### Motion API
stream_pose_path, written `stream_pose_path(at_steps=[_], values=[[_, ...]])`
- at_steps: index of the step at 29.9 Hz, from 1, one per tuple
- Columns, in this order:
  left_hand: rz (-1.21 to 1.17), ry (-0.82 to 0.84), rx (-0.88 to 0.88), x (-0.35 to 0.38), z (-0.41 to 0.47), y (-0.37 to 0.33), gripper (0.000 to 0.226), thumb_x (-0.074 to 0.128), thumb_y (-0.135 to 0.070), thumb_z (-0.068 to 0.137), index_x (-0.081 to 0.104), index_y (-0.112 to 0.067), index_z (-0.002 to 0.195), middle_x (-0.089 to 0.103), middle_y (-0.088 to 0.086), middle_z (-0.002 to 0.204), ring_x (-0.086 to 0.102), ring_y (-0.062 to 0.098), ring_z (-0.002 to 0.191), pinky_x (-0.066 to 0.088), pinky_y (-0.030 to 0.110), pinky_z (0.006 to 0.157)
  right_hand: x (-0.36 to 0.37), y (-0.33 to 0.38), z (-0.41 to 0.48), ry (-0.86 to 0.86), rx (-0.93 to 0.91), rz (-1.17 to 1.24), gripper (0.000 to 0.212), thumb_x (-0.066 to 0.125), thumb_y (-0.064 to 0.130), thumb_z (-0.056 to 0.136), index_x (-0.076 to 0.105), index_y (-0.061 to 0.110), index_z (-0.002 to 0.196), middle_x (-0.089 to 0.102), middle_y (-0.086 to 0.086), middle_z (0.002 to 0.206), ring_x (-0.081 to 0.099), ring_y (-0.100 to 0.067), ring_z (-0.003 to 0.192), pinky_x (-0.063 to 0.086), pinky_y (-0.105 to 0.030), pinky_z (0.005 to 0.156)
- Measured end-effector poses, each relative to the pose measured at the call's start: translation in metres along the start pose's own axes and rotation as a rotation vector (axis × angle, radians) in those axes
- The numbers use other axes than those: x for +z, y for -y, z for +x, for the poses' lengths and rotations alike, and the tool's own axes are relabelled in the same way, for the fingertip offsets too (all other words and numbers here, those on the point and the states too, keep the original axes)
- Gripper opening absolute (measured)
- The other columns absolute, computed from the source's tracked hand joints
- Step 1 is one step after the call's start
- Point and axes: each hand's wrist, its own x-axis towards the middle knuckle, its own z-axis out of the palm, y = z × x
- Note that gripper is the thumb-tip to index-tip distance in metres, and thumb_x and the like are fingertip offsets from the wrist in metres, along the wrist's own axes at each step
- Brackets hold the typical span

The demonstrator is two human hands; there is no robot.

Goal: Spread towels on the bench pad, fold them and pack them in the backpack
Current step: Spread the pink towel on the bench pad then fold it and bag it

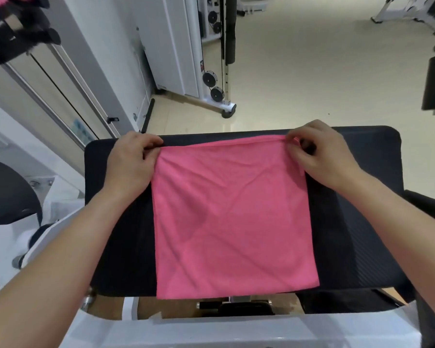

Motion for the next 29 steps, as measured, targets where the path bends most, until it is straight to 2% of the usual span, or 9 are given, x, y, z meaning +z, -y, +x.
stream_pose_path(at_steps=[3, 5, 7, 10, 14, 19, 24, 26, 29], values=[[0.116, -0.052, 0.156, 0.002, -0.002, -0.006, 0.016, 0.064, -0.010, 0.089, 0.074, -0.011, 0.102, 0.062, 0.008, 0.097, 0.054, 0.027, 0.096, 0.039, 0.031, 0.079, -0.001, -0.002, 0.005, 0.061, -0.010, 0.002, 0.019, 0.066, 0.021, 0.088, 0.069, 0.024, 0.106, 0.053, 0.002, 0.097, 0.051, -0.007, 0.075, 0.044, -0.029, 0.075], [0.139, 0.000, 0.286, 0.006, -0.005, -0.019, 0.017, 0.065, -0.012, 0.089, 0.074, -0.011, 0.104, 0.062, 0.008, 0.096, 0.055, 0.026, 0.092, 0.044, 0.034, 0.073, -0.004, -0.002, 0.009, 0.080, -0.009, -0.007, 0.018, 0.068, 0.017, 0.086, 0.070, 0.022, 0.103, 0.053, 0.001, 0.095, 0.051, -0.004, 0.072, 0.042, -0.028, 0.074], [0.133, 0.083, 0.340, 0.014, -0.006, -0.032, 0.022, 0.064, -0.019, 0.091, 0.072, -0.014, 0.111, 0.061, 0.005, 0.099, 0.054, 0.023, 0.093, 0.049, 0.038, 0.072, -0.006, 0.001, 0.015, 0.106, 0.010, -0.025, 0.015, 0.070, 0.015, 0.085, 0.069, 0.019, 0.099, 0.054, 0.003, 0.088, 0.050, -0.004, 0.069, 0.042, -0.029, 0.074], [0.029, 0.139, 0.218, 0.024, -0.003, -0.043, 0.026, 0.065, -0.028, 0.090, 0.068, -0.021, 0.115, 0.057, -0.001, 0.105, 0.052, 0.016, 0.094, 0.048, 0.035, 0.081, -0.010, 0.006, 0.026, 0.203, 0.075, -0.050, 0.010, 0.069, 0.014, 0.085, 0.066, 0.017, 0.094, 0.056, 0.005, 0.081, 0.048, -0.008, 0.067, 0.040, -0.029, 0.071], [-0.094, 0.135, 0.032, 0.025, 0.006, -0.050, 0.008, 0.069, -0.029, 0.087, 0.070, -0.024, 0.094, 0.056, -0.006, 0.100, 0.049, 0.001, 0.076, 0.042, 0.020, 0.077, -0.017, 0.009, 0.038, 0.304, 0.143, -0.024, 0.004, 0.069, 0.014, 0.086, 0.066, 0.012, 0.086, 0.057, 0.005, 0.075, 0.052, -0.015, 0.071, 0.039, -0.027, 0.069], [-0.093, 0.186, 0.031, 0.023, 0.009, -0.050, 0.013, 0.070, -0.029, 0.086, 0.069, -0.027, 0.100, 0.055, -0.005, 0.100, 0.051, 0.007, 0.081, 0.048, 0.030, 0.082, -0.019, 0.008, 0.042, 0.296, 0.148, -0.016, 0.005, 0.063, 0.016, 0.091, 0.062, 0.011, 0.089, 0.056, 0.007, 0.076, 0.052, -0.018, 0.076, 0.037, -0.025, 0.061], [-0.085, 0.153, 0.029, 0.027, 0.009, -0.052, 0.008, 0.072, -0.026, 0.084, 0.071, -0.024, 0.091, 0.056, -0.003, 0.097, 0.054, 0.016, 0.095, 0.046, 0.032, 0.086, -0.012, 0.006, 0.039, 0.252, 0.149, -0.035, 0.006, 0.061, 0.017, 0.092, 0.057, 0.015, 0.088, 0.053, 0.009, 0.076, 0.050, -0.018, 0.077, 0.034, -0.028, 0.069], [-0.105, 0.135, 0.038, 0.027, 0.009, -0.053, 0.005, 0.072, -0.024, 0.084, 0.071, -0.022, 0.089, 0.058, -0.004, 0.095, 0.054, 0.013, 0.092, 0.047, 0.031, 0.084, -0.011, 0.004, 0.038, 0.232, 0.150, -0.014, 0.007, 0.062, 0.017, 0.091, 0.057, 0.016, 0.087, 0.053, 0.009, 0.075, 0.049, -0.015, 0.072, 0.034, -0.028, 0.064], [-0.234, 0.087, -0.056, 0.024, 0.013, -0.050, 0.003, 0.074, -0.024, 0.083, 0.073, -0.023, 0.085, 0.062, -0.013, 0.084, 0.053, 0.000, 0.076, 0.043, 0.019, 0.073, -0.012, 0.002, 0.038, 0.212, 0.155, 0.029, 0.006, 0.064, 0.017, 0.090, 0.059, 0.015, 0.087, 0.055, 0.007, 0.075, 0.050, -0.011, 0.069, 0.038, -0.022, 0.062]])
